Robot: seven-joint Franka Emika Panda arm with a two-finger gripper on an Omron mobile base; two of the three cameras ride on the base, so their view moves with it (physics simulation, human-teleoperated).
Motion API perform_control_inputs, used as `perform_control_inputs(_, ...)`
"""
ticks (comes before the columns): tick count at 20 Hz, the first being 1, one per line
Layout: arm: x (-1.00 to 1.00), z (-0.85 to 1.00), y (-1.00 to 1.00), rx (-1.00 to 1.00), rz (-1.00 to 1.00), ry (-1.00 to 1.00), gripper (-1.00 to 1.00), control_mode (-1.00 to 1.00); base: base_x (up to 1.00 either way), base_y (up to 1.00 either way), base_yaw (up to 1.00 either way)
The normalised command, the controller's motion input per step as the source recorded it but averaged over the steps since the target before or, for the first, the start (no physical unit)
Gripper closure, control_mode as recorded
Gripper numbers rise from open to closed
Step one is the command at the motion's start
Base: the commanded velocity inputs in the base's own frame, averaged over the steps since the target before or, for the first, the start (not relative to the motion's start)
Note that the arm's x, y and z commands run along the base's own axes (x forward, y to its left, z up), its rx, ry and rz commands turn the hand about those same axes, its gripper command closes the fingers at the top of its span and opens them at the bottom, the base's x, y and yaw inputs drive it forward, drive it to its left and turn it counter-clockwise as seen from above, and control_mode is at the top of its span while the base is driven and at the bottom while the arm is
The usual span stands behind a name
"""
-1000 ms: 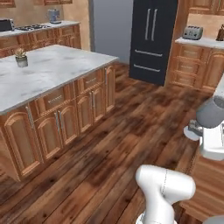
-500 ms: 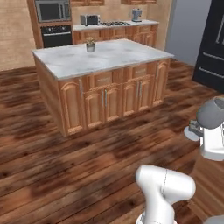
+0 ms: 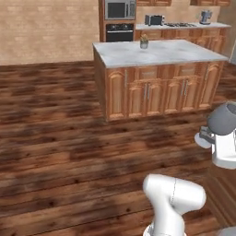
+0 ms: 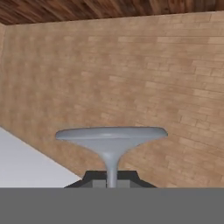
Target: Retrieve the wine glasses from the counter and place one next to each plate.
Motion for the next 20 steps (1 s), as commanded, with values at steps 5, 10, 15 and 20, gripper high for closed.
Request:
perform_control_inputs(5,0.0,0.0,0.0,0.0,0.0,0.0,1.0,1.0,-1.0,-0.22,0.45)
perform_control_inputs(10,0.0,0.0,0.0,0.0,0.0,0.0,1.0,1.0,-1.0,0.26,-0.02)
perform_control_inputs(15,0.0,0.0,0.0,0.0,0.0,0.0,1.0,1.0,-0.98,0.95,-0.5)
perform_control_inputs(20,0.0,0.0,0.0,0.0,0.0,0.0,1.0,1.0,-0.98,0.5,-0.52)
